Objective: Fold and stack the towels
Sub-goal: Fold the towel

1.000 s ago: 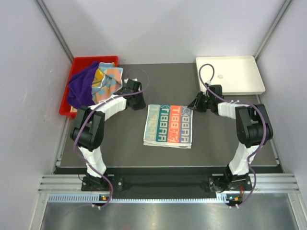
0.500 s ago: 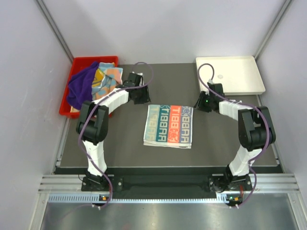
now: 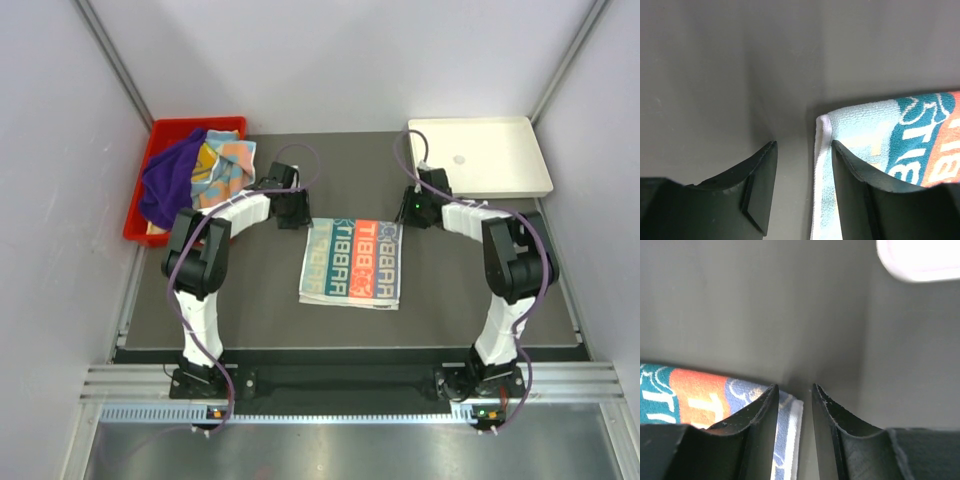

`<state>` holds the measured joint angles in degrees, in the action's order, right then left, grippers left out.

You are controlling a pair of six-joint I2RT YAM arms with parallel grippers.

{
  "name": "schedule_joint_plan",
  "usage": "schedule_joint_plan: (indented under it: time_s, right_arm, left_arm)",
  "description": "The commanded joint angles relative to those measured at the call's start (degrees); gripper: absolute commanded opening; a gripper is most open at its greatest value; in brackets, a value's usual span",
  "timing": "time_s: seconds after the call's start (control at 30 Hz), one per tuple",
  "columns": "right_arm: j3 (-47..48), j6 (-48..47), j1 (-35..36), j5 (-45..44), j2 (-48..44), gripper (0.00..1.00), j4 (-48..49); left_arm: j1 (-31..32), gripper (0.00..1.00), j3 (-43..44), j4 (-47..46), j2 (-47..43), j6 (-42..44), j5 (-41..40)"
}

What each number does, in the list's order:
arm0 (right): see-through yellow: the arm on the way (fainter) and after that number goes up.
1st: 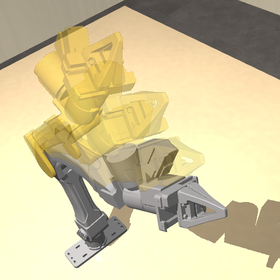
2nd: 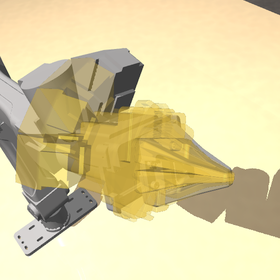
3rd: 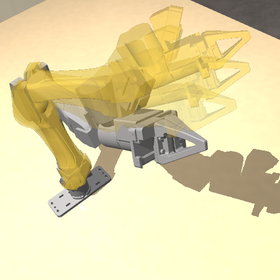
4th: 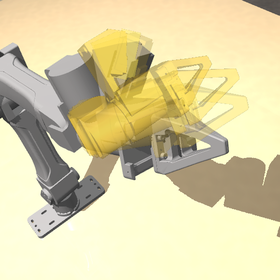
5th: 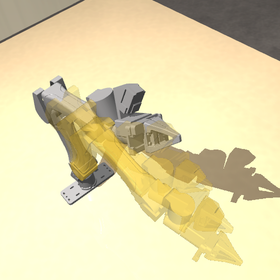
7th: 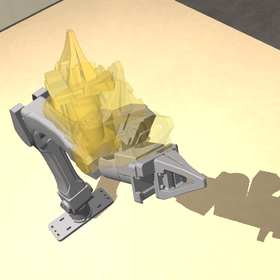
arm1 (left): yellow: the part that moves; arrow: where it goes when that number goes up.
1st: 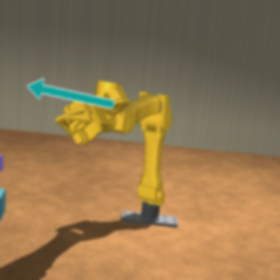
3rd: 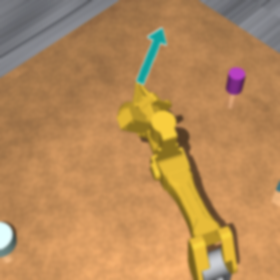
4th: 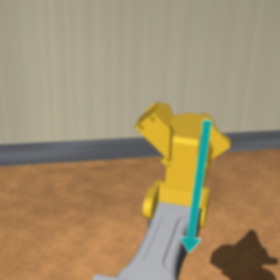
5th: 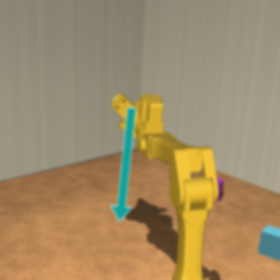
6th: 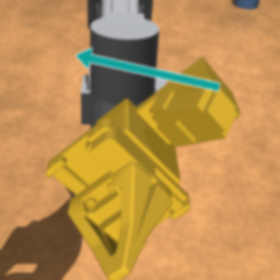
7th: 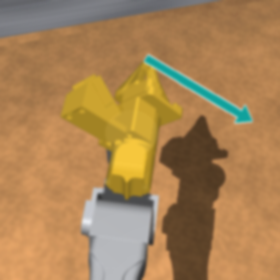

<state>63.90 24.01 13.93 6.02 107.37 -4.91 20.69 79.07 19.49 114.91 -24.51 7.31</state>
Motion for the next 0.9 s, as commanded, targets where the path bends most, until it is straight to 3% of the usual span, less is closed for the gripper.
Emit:
schedule_joint_plan:
  time_s: [0.0,0.3,0.87]
  right_arm:
    - [2.72,-1.33,1.27,-2.15,1.43,0.33,-1.24]
    - [6.68,-2.30,3.73,-2.68,4.07,0.26,-3.62]
    - [13.27,-3.71,7.33,-4.77,5.05,0.26,-7.49]
  left_arm:
    - [-0.12,0.52,-0.84,-3.13,-0.92,-0.27,1.12]
    - [-0.12,0.48,-0.49,-3.23,0.57,-2.29,0.51]
    - [0.85,0.39,-4.71,-9.20,-1.36,-7.22,-0.11]
